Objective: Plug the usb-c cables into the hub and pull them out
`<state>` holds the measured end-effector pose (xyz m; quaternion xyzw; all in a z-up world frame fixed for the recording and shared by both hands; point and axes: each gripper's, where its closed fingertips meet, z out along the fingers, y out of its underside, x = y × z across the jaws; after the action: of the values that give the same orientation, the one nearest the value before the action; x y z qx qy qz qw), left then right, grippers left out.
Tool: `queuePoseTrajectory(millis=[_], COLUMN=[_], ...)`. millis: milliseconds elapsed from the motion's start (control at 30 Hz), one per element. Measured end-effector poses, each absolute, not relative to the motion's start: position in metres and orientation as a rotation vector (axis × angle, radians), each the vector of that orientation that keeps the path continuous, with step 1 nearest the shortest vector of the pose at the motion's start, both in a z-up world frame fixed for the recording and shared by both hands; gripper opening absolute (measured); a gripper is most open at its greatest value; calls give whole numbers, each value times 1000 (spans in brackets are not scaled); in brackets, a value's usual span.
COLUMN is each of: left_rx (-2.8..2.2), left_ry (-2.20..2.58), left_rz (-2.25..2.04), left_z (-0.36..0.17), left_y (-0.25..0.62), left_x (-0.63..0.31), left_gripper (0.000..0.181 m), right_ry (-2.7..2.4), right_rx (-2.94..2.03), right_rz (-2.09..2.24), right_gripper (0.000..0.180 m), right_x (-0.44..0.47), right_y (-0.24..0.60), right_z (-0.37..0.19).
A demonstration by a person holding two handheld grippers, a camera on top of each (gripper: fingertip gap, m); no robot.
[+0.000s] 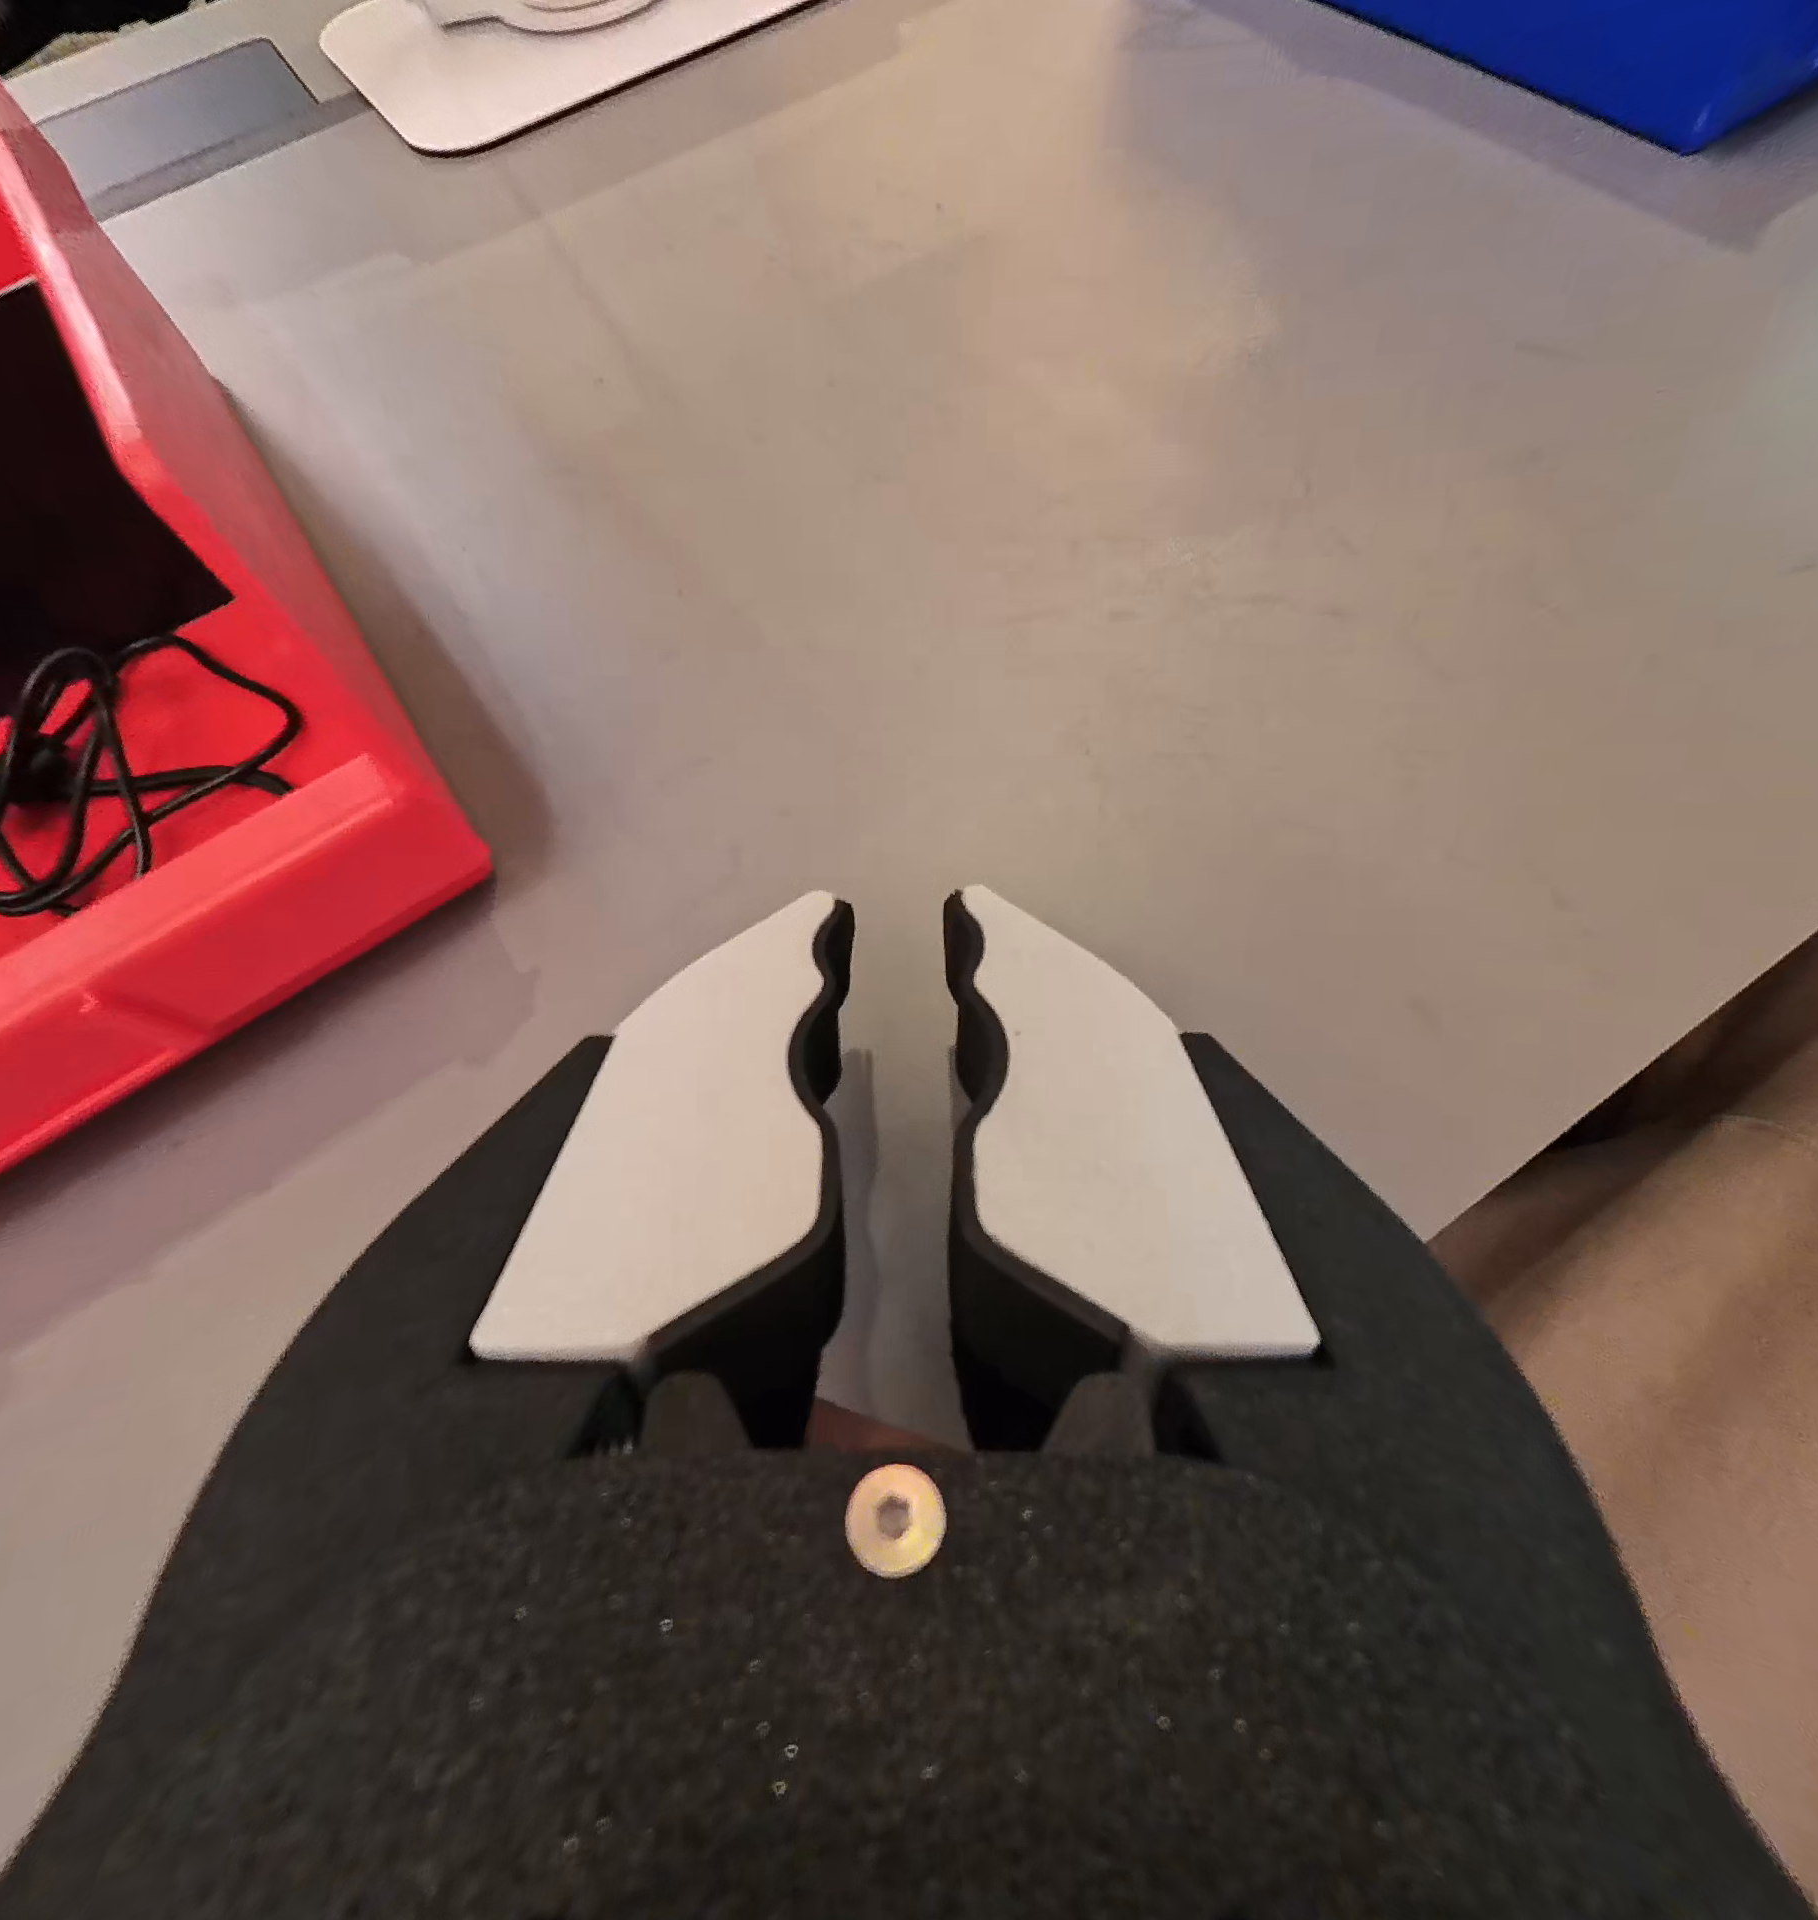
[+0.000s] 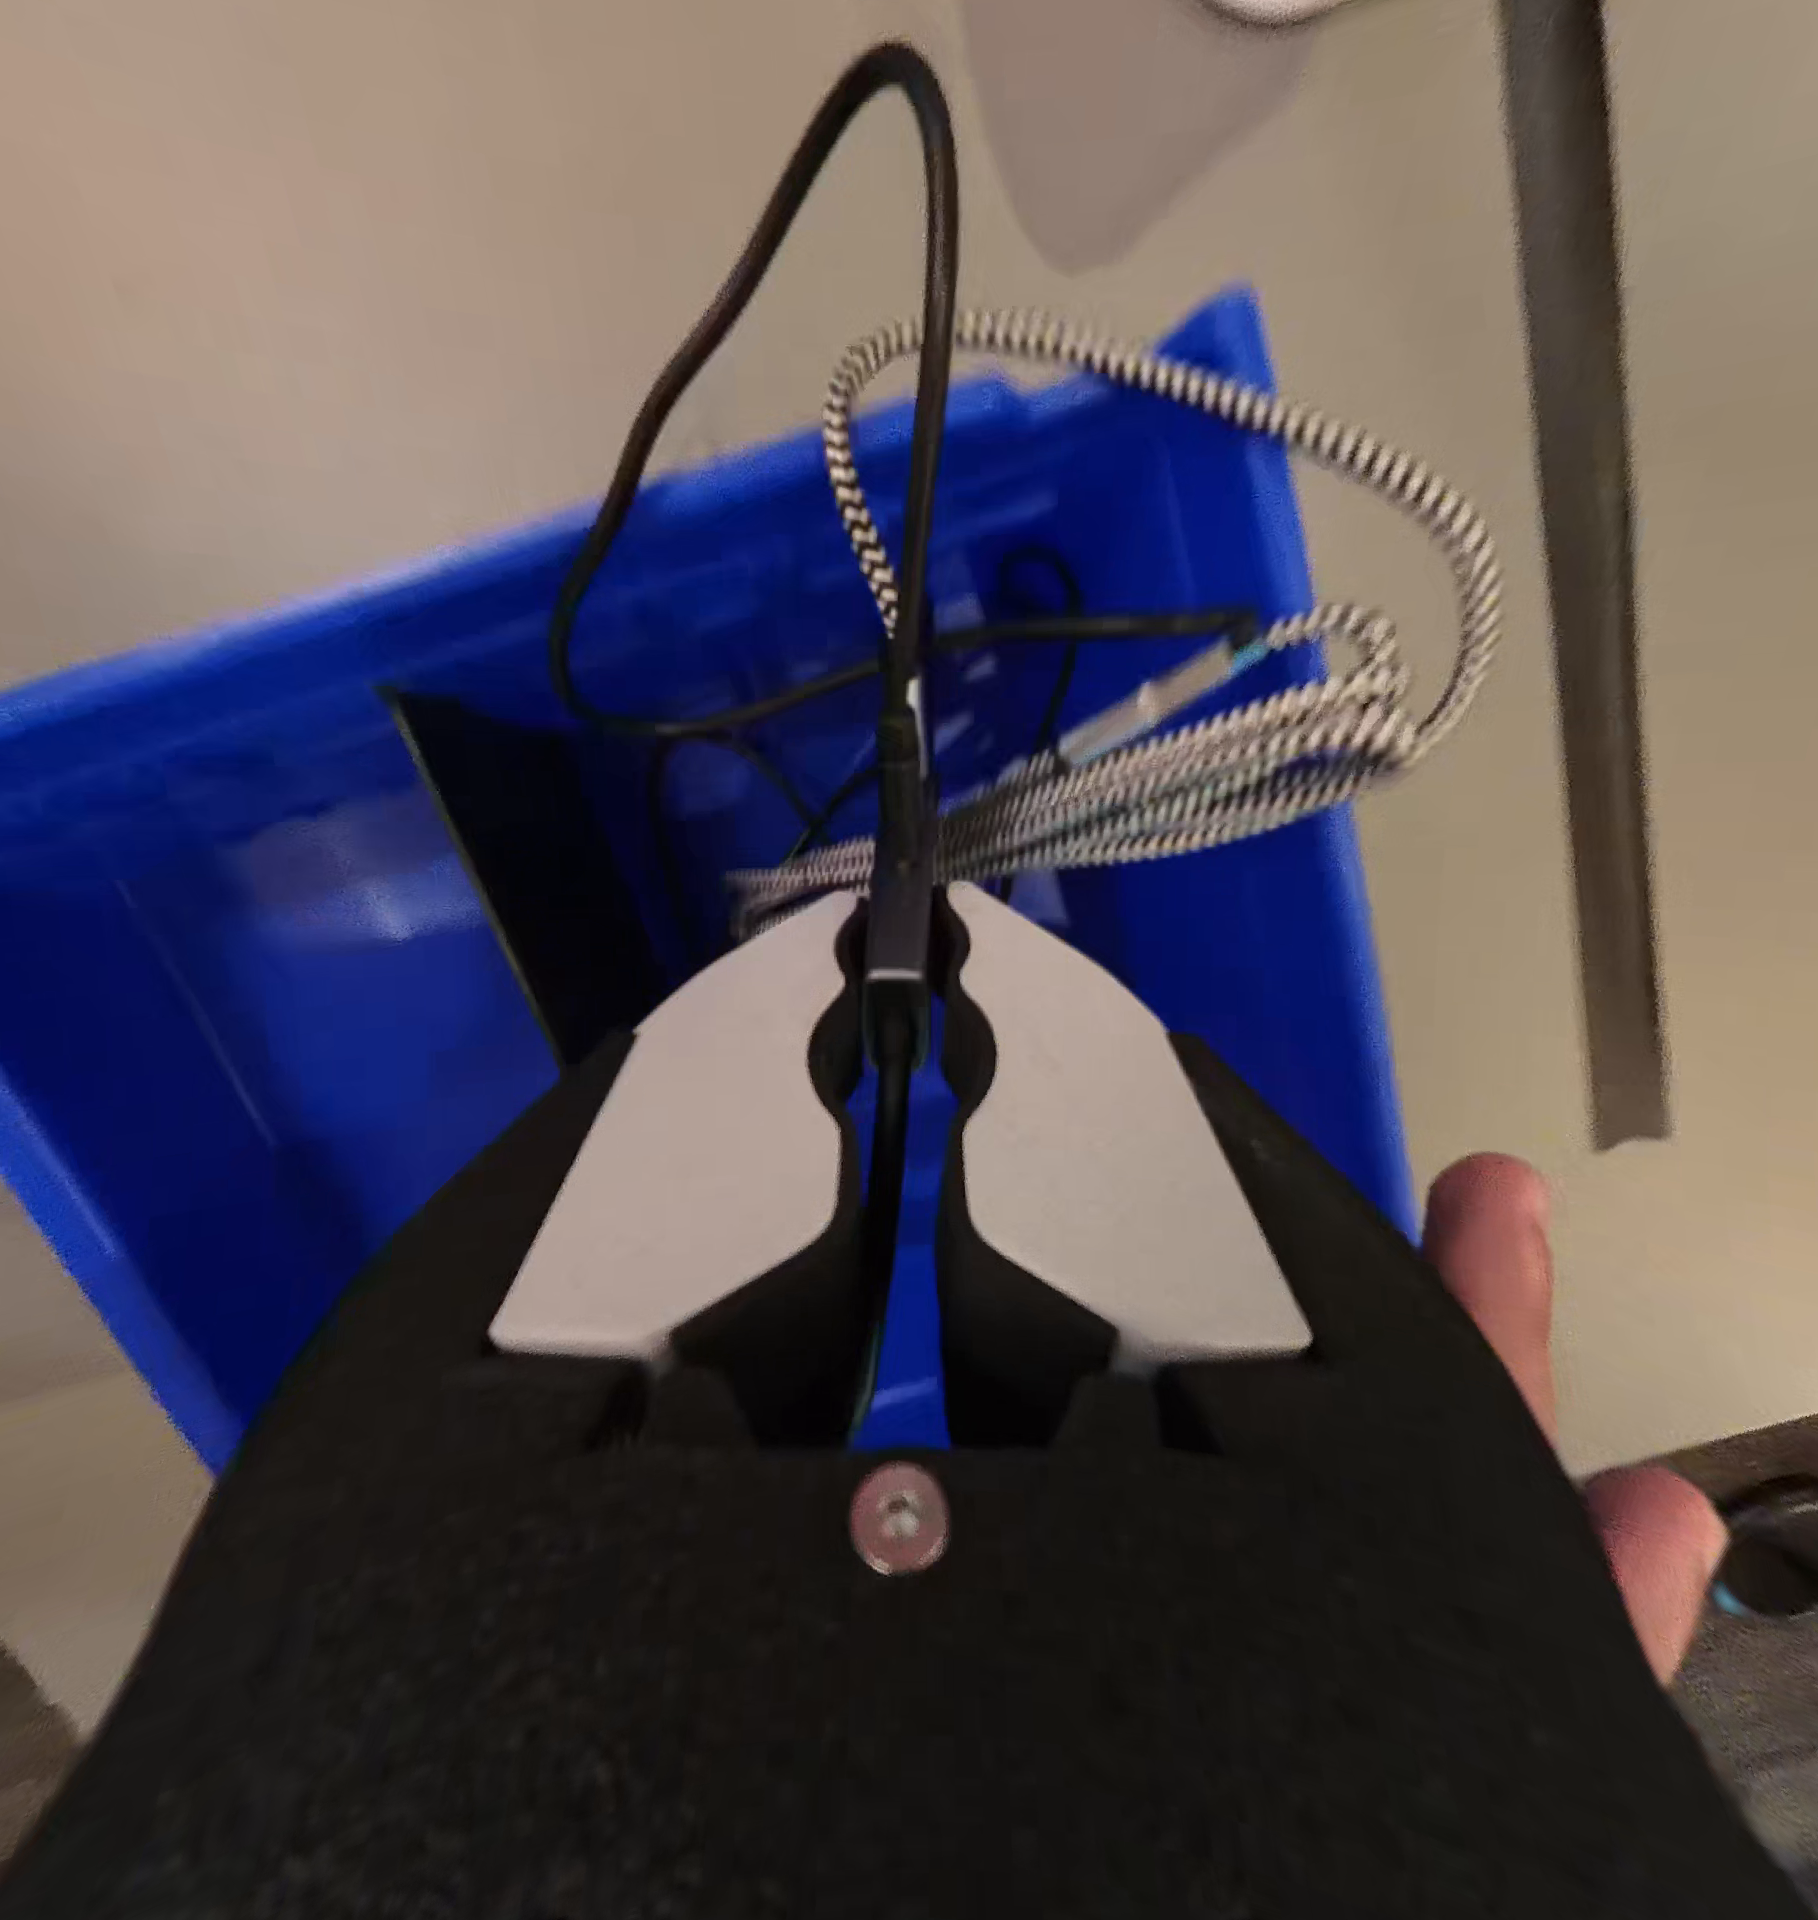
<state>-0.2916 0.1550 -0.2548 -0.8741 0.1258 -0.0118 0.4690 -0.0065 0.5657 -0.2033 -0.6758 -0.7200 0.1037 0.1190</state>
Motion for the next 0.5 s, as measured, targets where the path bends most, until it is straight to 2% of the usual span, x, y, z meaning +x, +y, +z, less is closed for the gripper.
queuePoseTrajectory(millis=[200, 367, 500], left_rx=[-2159, -2160, -2160], left_ry=[317, 322, 318], left_rz=[-34, -23, -20], left_z=[-259, -259, -258], left_y=[156, 155, 155], left_x=[-291, -290, -291], left_gripper=[16, 16, 16], right_ry=[-2048, -1978, -1911], right_rx=[-2041, -2099, -2061], right_rz=[335, 551, 516], right_gripper=[11, 33, 40], right_x=[10, 3, 11], right_y=[571, 557, 566], right_z=[-209, -193, -177])
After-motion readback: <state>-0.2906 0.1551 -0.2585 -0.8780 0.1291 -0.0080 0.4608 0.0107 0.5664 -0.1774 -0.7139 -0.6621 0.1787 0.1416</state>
